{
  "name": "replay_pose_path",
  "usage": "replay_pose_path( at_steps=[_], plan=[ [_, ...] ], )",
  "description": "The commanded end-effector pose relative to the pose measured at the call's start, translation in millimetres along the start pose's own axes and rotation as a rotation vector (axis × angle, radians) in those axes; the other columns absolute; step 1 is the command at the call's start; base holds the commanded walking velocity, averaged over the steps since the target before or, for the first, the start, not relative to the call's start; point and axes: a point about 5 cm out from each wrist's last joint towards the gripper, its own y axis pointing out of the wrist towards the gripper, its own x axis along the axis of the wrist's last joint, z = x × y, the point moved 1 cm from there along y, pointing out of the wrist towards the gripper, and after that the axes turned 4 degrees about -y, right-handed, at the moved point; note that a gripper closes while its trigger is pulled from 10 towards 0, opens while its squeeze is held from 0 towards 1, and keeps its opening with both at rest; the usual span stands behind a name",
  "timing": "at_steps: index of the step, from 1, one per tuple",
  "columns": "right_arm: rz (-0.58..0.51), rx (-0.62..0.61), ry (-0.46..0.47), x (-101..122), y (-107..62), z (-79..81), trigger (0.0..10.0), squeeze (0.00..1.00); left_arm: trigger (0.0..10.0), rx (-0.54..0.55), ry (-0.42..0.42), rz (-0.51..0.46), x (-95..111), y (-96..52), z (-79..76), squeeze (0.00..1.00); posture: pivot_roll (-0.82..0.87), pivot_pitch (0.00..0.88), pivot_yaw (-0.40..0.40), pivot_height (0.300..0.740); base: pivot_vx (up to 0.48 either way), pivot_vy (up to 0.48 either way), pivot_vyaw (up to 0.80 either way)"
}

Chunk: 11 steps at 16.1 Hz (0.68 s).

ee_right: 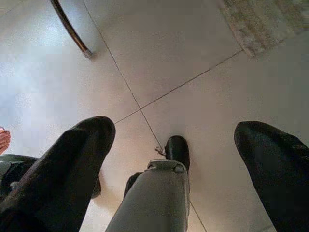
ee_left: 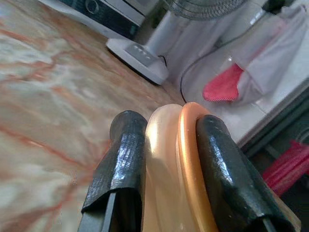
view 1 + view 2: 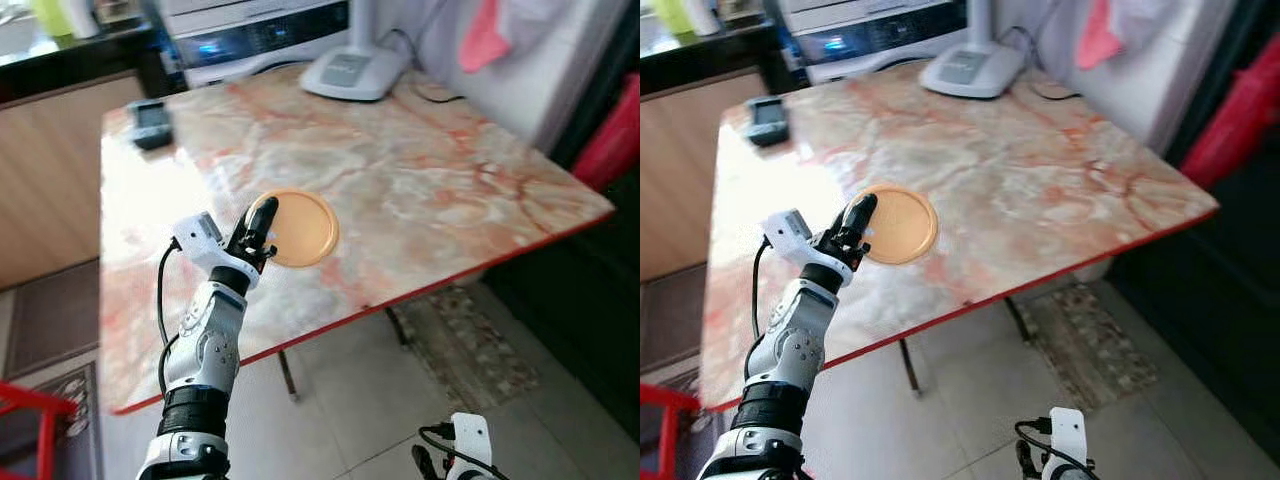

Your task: Restocking fridge

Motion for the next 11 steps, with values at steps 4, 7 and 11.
replay_pose_path(
  at_steps=[4,7,11],
  plan=[
    [0.022,0.001,0.006,-5.6,-0.8,-0.4,10.0,0.00,10.0,-0.015,0.033,-0.008,4.1,1.3,-4.6,0.00,0.09,0.098,0.074,0.729,0.000,0.000,-0.79],
    [0.024,0.002,0.007,-5.7,-0.9,-0.7,10.0,0.00,10.0,-0.027,0.031,-0.006,3.2,2.7,-7.4,0.00,0.09,0.099,0.072,0.729,0.000,0.000,-0.79],
    [0.026,0.005,-0.002,-5.5,-0.9,-0.8,10.0,0.00,10.0,-0.029,0.028,-0.005,3.1,3.0,-7.9,0.00,0.09,0.101,0.071,0.729,0.000,0.000,-0.79]
  ],
)
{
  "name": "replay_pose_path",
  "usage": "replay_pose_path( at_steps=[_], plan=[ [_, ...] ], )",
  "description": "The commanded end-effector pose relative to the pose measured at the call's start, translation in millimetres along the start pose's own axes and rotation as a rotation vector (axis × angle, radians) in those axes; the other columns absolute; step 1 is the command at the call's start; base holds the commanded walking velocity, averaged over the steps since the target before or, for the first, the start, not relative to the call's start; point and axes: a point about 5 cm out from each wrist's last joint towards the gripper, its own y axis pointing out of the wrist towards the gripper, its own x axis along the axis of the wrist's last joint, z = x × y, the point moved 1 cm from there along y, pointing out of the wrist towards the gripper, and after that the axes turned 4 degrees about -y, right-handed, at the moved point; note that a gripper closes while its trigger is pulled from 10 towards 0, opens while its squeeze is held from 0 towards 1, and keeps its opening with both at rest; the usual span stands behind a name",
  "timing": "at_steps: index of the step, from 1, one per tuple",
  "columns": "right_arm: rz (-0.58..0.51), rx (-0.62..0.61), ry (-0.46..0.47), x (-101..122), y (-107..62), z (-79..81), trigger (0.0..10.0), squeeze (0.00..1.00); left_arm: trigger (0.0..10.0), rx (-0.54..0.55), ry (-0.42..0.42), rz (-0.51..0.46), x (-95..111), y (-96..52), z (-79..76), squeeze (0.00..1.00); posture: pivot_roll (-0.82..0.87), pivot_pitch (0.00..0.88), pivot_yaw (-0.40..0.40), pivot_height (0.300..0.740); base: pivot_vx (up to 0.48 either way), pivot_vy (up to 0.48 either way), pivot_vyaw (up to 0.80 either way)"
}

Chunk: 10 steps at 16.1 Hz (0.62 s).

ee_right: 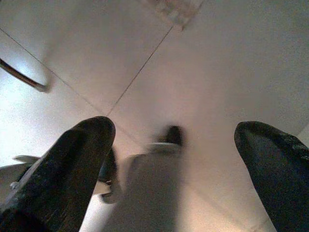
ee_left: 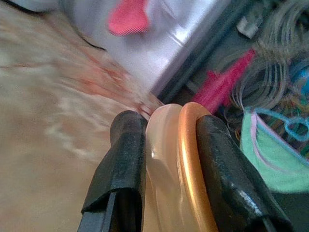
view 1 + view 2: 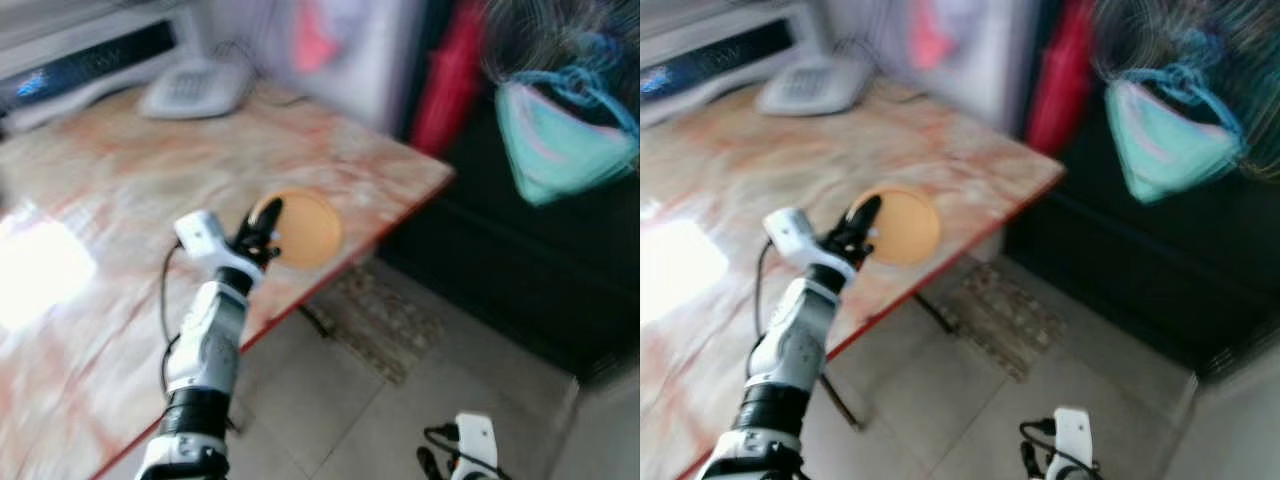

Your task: Restocking fridge

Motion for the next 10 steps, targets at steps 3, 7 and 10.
replay_pose_path(
  at_steps=[3,7,10],
  plan=[
    [0.019,0.004,-0.005,-4.1,-0.7,-1.2,10.0,0.00,10.0,-0.012,0.006,-0.011,1.8,1.9,-5.1,0.00,0.08,0.101,0.070,0.729,0.000,0.000,-0.79],
    [0.022,0.008,-0.013,-4.0,-0.7,-1.2,10.0,0.00,10.0,-0.015,-0.001,-0.010,1.2,2.4,-5.6,0.00,0.08,0.102,0.065,0.729,0.000,0.000,-0.79],
    [0.024,0.009,-0.017,-3.9,-0.8,-1.6,10.0,0.00,10.0,-0.016,-0.007,-0.007,0.2,2.6,-6.1,0.00,0.08,0.102,0.063,0.729,0.000,0.000,-0.79]
  ],
)
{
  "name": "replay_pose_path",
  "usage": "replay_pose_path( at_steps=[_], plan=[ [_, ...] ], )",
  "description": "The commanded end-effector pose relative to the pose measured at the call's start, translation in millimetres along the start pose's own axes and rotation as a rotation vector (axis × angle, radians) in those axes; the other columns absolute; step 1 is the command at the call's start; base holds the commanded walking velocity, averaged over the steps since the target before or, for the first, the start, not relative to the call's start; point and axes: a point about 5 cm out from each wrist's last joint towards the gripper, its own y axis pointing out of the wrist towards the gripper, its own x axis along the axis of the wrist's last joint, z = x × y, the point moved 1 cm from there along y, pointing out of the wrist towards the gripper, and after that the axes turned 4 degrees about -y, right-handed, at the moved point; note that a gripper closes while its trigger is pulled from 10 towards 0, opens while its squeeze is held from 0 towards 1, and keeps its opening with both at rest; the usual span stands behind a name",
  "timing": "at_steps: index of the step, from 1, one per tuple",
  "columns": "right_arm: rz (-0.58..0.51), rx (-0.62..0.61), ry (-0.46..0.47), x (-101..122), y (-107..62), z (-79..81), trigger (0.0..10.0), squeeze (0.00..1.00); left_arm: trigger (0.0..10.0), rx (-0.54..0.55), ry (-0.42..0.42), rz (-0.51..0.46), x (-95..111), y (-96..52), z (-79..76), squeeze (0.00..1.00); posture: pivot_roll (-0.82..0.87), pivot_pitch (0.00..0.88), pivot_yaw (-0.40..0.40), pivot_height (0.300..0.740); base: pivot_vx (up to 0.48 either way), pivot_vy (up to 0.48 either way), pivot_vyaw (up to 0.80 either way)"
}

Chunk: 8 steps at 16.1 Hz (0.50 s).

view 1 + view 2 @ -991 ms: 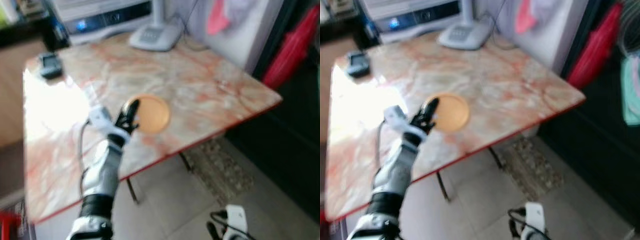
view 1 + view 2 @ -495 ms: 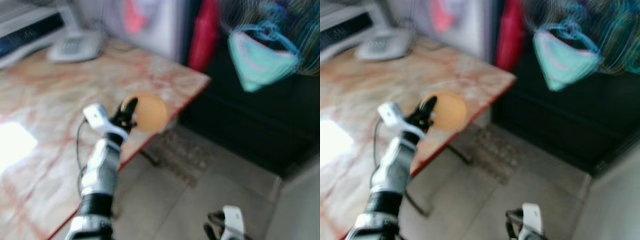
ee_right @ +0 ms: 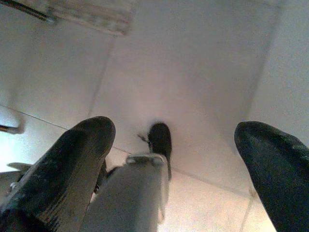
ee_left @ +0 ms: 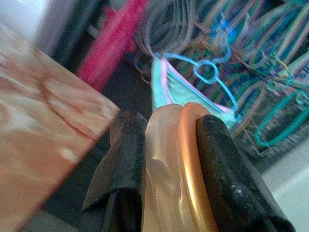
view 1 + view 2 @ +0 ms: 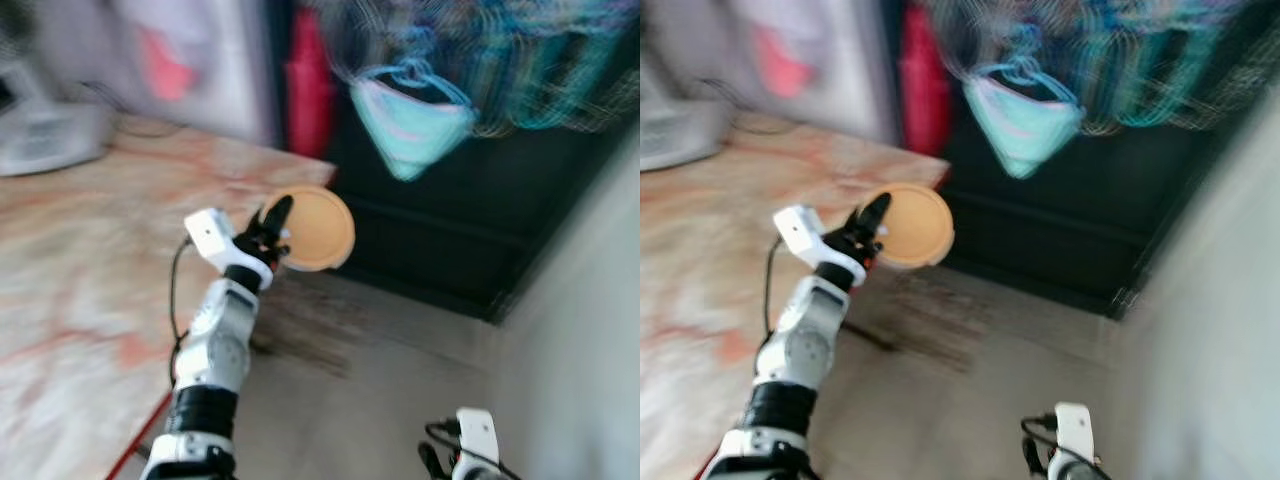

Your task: Restocking fridge

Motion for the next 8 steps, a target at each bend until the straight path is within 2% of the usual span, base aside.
replay_pose_path(
  at_steps=[1,8],
  plan=[
    [0.033,0.012,0.000,-10.0,-0.7,4.6,10.0,0.00,10.0,0.000,0.011,-0.014,5.4,0.5,0.8,0.00,0.08,0.102,0.063,0.729,0.000,0.000,-0.79],
    [0.037,0.018,-0.005,-10.6,-0.8,4.8,10.0,0.00,10.0,0.001,0.006,-0.008,3.8,0.3,1.0,0.00,0.08,0.102,0.062,0.729,0.000,0.000,-0.79]
  ],
)
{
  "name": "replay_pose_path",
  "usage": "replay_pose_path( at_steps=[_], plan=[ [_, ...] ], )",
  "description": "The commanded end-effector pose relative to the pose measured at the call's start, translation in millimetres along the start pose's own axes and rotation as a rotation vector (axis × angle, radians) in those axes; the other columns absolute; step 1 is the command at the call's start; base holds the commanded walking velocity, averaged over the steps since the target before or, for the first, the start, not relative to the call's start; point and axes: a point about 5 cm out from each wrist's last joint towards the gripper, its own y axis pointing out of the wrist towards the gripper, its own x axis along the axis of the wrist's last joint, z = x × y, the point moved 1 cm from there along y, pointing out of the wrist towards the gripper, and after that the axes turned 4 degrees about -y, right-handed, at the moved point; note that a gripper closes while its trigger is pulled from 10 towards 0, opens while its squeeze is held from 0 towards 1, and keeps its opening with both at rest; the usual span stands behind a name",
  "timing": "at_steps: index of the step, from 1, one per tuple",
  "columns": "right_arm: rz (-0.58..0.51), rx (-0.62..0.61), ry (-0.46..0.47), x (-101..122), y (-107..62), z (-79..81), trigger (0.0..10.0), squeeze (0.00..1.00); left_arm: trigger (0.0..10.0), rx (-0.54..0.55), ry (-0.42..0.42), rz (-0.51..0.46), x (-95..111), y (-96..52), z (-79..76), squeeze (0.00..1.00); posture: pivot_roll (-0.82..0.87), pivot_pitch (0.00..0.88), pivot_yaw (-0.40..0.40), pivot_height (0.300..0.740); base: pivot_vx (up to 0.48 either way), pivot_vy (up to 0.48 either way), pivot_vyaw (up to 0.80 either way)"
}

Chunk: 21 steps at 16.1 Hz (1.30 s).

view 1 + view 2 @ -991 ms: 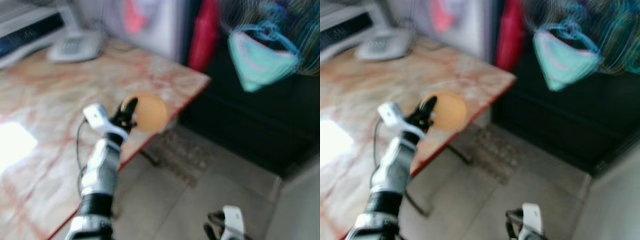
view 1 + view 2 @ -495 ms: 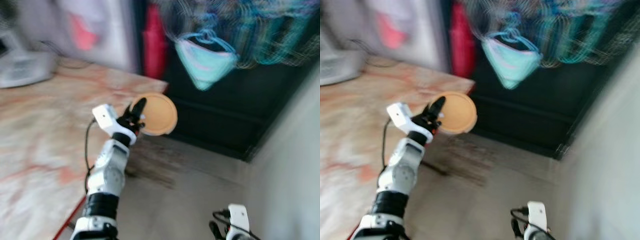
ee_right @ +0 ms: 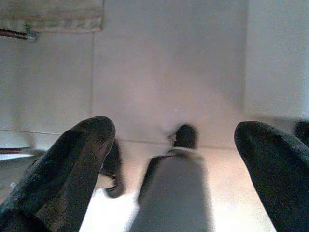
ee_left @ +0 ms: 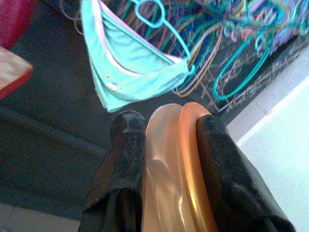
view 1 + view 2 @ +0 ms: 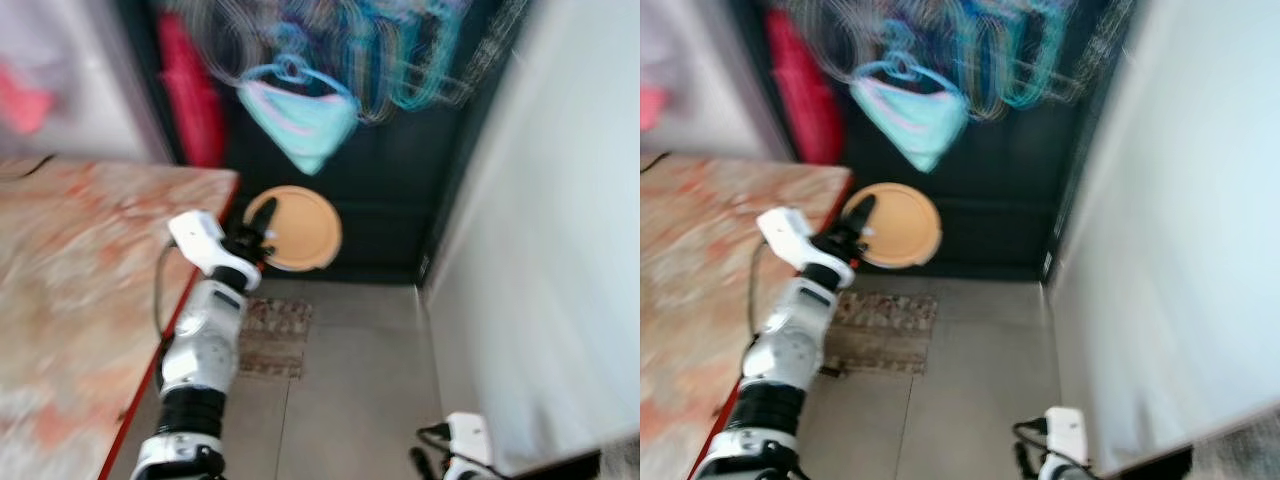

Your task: Restocking fridge

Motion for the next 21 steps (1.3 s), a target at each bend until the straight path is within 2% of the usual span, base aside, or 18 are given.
replay_pose_path(
  at_steps=[1,6,8,9,10,11,13,14,15,17,18,19,20,21],
  plan=[
    [0.021,-0.022,0.002,-6,-2.4,-8.3,10.0,0.00,10.0,-0.027,-0.013,0.010,-5,3.1,-10.1,0.00,0.08,0.102,0.062,0.729,0.000,0.000,-0.79],
    [0.024,-0.018,0.001,-6,-2.3,-7.9,10.0,0.00,10.0,-0.014,-0.015,0.013,-5,3.2,-7.1,0.00,0.08,0.105,0.063,0.729,0.000,0.000,-0.79],
    [0.025,-0.017,-0.001,-6,-2.2,-7.6,10.0,0.00,10.0,0.049,0.012,0.034,-8,0.3,7.8,0.00,0.07,0.105,0.064,0.729,0.000,0.000,-0.79],
    [0.026,-0.016,-0.001,-6,-2.2,-7.6,10.0,0.00,10.0,0.100,0.026,0.059,-14,-3.6,20.8,0.00,0.08,0.104,0.065,0.729,0.000,0.000,-0.79],
    [0.026,-0.015,-0.001,-6,-2.1,-7.1,10.0,0.00,10.0,0.200,0.071,0.114,-22,-13.5,45.4,0.00,0.07,0.104,0.067,0.729,0.000,0.000,-0.79],
    [0.026,-0.015,0.000,-6,-2.0,-6.9,10.0,0.00,10.0,0.231,0.075,0.139,-26,-18.3,54.1,0.00,0.07,0.105,0.069,0.729,0.000,0.000,-0.79],
    [0.025,-0.015,0.003,-6,-1.8,-6.1,10.0,0.00,10.0,0.441,0.140,0.304,-49,-52.8,98.2,0.00,0.07,0.099,0.076,0.729,0.000,0.000,-0.79],
    [0.024,-0.015,0.005,-6,-1.8,-5.9,10.0,0.00,10.0,0.532,0.164,0.375,-57,-69.3,113.0,0.00,0.07,0.099,0.076,0.729,0.000,0.000,-0.79],
    [0.024,-0.015,0.006,-6,-1.8,-5.9,10.0,0.00,10.0,0.575,0.179,0.412,-60,-78.1,119.8,0.00,0.07,0.099,0.076,0.729,0.000,0.000,-0.79],
    [0.022,-0.016,0.011,-6,-1.6,-5.4,10.0,0.00,10.0,0.821,0.277,0.585,-72,-126.0,150.7,0.00,0.07,0.097,0.082,0.729,0.000,0.000,-0.79],
    [0.022,-0.017,0.012,-6,-1.6,-5.2,10.0,0.00,10.0,0.866,0.312,0.635,-74,-139.7,156.8,0.00,0.07,0.093,0.084,0.729,0.000,0.000,-0.79],
    [0.022,-0.017,0.012,-6,-1.6,-5.2,10.0,0.00,10.0,0.866,0.312,0.635,-74,-139.7,156.8,0.00,0.07,0.093,0.084,0.729,0.000,0.000,-0.79],
    [0.021,-0.017,0.015,-6,-1.5,-4.8,10.0,0.00,10.0,0.927,0.367,0.712,-78,-164.1,165.9,0.00,0.07,0.091,0.086,0.729,0.000,0.000,-0.79],
    [0.021,-0.017,0.015,-6,-1.5,-4.8,10.0,0.00,10.0,0.927,0.367,0.712,-78,-164.1,165.9,0.00,0.07,0.091,0.086,0.729,0.000,0.000,-0.79]
  ],
)
